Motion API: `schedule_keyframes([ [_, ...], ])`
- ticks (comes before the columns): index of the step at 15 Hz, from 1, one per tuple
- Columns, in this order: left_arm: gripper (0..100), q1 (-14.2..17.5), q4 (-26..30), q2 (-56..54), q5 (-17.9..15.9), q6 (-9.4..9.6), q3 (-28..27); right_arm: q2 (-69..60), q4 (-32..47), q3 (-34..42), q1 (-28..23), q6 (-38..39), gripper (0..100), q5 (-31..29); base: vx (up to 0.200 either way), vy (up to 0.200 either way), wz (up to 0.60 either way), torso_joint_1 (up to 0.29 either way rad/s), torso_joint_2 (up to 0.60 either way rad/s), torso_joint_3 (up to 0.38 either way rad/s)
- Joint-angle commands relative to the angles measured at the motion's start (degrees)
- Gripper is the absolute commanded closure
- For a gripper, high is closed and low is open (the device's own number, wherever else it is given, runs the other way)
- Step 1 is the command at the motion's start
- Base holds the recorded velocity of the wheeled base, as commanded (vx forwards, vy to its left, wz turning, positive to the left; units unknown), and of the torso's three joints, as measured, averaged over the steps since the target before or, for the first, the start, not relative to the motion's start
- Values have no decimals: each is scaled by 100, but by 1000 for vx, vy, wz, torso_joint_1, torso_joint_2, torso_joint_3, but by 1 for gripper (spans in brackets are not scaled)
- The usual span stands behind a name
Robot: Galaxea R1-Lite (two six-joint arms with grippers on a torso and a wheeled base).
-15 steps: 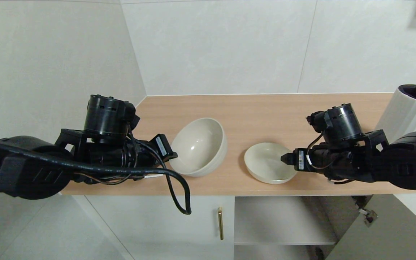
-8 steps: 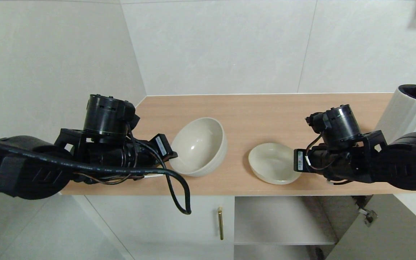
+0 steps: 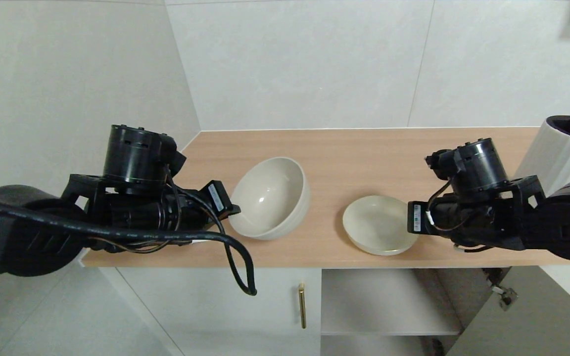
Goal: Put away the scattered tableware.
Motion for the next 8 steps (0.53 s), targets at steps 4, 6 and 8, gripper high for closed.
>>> schedule_keyframes([
  [4,100,8,166,-1092,-14,617,426,-1654,1021,270,-42,-3,100,973,0,0,0,0,0,0],
  [6,100,8,464,-1303,-23,792,417,-2076,1451,217,-42,-3,100,1237,0,0,0,0,0,0],
  [8,100,8,552,-1338,-23,916,434,-2252,1803,165,-42,-47,100,1254,0,0,0,0,0,0],
])
